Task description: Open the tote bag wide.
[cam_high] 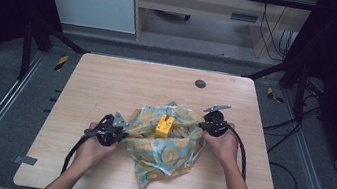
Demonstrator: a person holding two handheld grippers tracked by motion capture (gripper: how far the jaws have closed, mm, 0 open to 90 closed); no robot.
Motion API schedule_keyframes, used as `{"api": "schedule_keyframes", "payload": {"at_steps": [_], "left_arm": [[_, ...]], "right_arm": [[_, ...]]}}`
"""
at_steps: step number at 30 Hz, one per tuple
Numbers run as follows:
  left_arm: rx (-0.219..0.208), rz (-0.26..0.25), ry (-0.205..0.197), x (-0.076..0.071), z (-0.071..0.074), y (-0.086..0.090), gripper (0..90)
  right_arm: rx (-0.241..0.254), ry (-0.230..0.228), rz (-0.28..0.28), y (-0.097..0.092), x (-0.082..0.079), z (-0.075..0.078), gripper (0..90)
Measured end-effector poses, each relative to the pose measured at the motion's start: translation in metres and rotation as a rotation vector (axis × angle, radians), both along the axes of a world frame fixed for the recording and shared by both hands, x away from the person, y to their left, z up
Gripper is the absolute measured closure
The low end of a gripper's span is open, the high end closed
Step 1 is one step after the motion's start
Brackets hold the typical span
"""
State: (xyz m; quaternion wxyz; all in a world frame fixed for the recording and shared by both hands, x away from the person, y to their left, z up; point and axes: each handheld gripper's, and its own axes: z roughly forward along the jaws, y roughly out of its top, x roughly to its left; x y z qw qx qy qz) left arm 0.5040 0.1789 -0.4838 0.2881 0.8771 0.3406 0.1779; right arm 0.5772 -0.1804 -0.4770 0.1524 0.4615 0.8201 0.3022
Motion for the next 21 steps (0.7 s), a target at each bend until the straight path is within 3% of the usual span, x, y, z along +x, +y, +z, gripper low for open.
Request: {"api": "schedule_keyframes", "payload": {"at_steps": [21], "left_arm": [[-0.009,0.0,0.016,-0.0033,-0.004,0.0045,90.0]], "right_arm": [[-0.015,0.011,0.013,0.0042,0.0018,-0.0054,90.0]]}}
